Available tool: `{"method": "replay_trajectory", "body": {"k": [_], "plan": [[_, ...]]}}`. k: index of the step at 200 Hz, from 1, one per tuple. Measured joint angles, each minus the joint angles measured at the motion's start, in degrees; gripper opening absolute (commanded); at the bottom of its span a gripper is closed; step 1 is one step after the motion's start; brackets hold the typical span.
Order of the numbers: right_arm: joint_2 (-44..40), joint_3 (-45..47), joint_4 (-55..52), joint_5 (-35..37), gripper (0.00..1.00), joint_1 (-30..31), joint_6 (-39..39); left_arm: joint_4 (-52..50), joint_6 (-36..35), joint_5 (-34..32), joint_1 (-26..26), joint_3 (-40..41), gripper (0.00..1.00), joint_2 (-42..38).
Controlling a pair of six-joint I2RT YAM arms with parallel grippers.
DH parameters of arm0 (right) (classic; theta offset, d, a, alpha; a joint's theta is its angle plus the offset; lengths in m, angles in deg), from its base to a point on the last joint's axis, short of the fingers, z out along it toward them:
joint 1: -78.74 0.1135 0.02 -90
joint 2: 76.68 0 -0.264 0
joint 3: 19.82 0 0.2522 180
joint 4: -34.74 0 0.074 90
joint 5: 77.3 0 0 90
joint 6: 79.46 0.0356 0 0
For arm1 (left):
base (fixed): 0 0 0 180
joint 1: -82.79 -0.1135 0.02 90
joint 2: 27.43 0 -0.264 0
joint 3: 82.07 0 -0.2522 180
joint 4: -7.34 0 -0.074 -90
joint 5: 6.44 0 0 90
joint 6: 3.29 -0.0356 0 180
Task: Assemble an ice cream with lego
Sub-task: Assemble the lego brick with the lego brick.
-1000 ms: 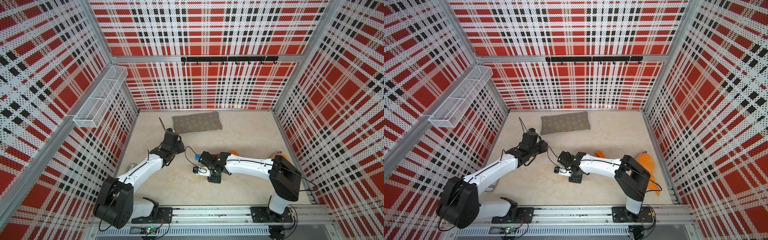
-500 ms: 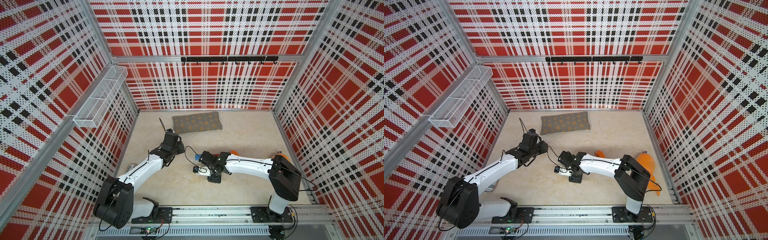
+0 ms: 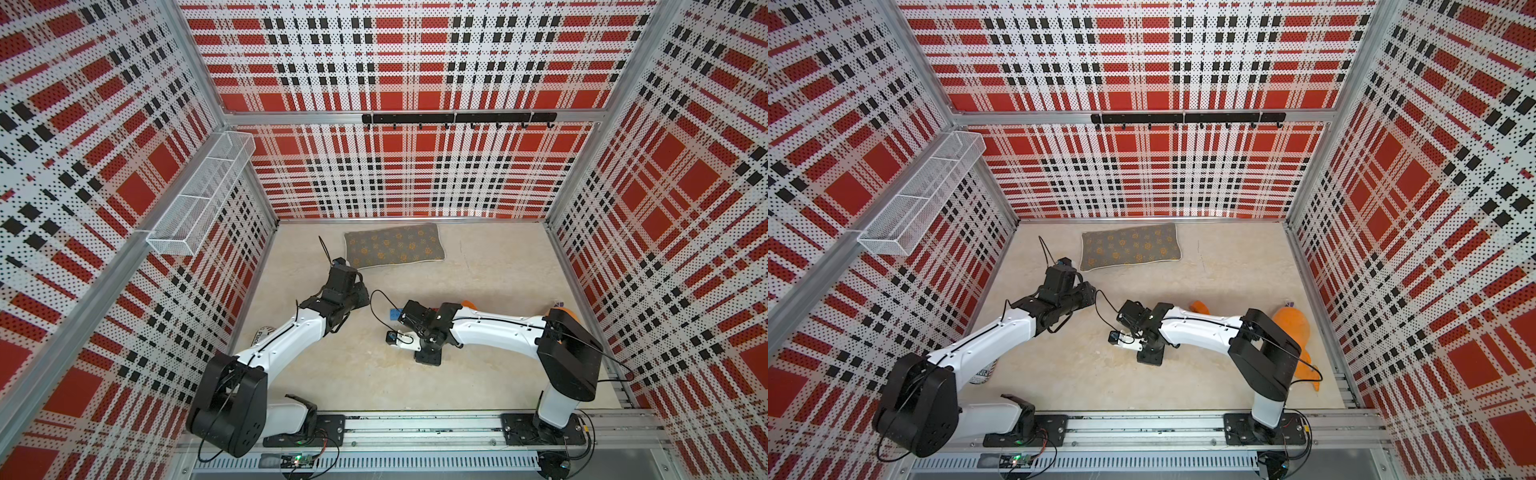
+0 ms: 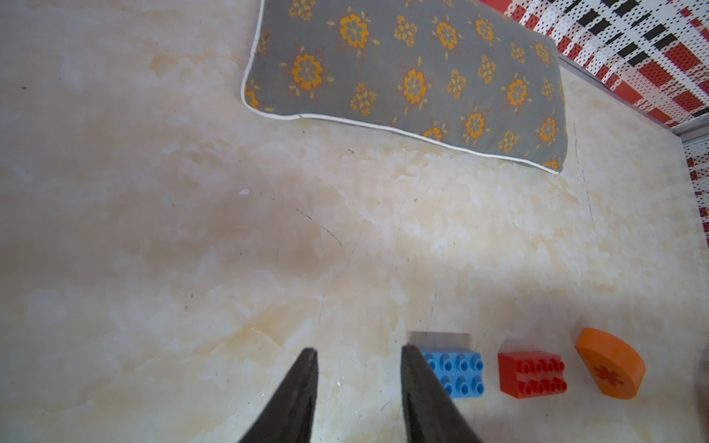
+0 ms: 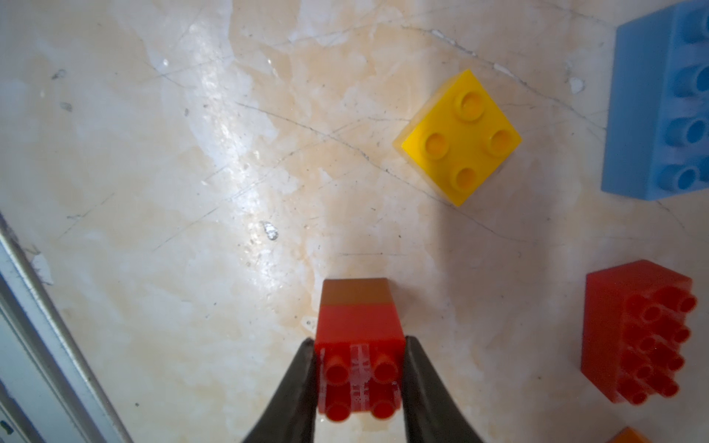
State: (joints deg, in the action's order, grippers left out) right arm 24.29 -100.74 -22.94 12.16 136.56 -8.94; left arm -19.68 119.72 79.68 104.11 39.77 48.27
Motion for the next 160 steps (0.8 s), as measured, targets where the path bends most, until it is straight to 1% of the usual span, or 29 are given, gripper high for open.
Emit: {"method": "replay_trajectory", "body": {"k": [31,69,111,140,160], "plan": [[0.00,-0.24,0.11,-0.46,0.36,-0.50,0.48,0.00,0.00,-0.02,0.02,0.00,0.41,0.00],[-0.04,-0.26,0.09,-0.55,0.47,-1.01,1.14,-0.02,-0.02,-0.52,0.87,0.00,0.41,0.00],[-0.83,-0.26,0.09,-0.57,0.54,-1.01,1.36,-0.07,-0.35,-1.09,3.08,-0.02,0.39,0.33],[-2.03,-0.26,0.07,-0.81,0.55,-1.01,1.64,-0.72,-0.96,-1.36,4.85,-0.33,0.36,1.07],[-4.31,-0.26,0.09,-0.81,0.54,-1.51,2.62,-2.10,-1.57,-1.75,6.67,-1.44,0.34,1.22]]}}
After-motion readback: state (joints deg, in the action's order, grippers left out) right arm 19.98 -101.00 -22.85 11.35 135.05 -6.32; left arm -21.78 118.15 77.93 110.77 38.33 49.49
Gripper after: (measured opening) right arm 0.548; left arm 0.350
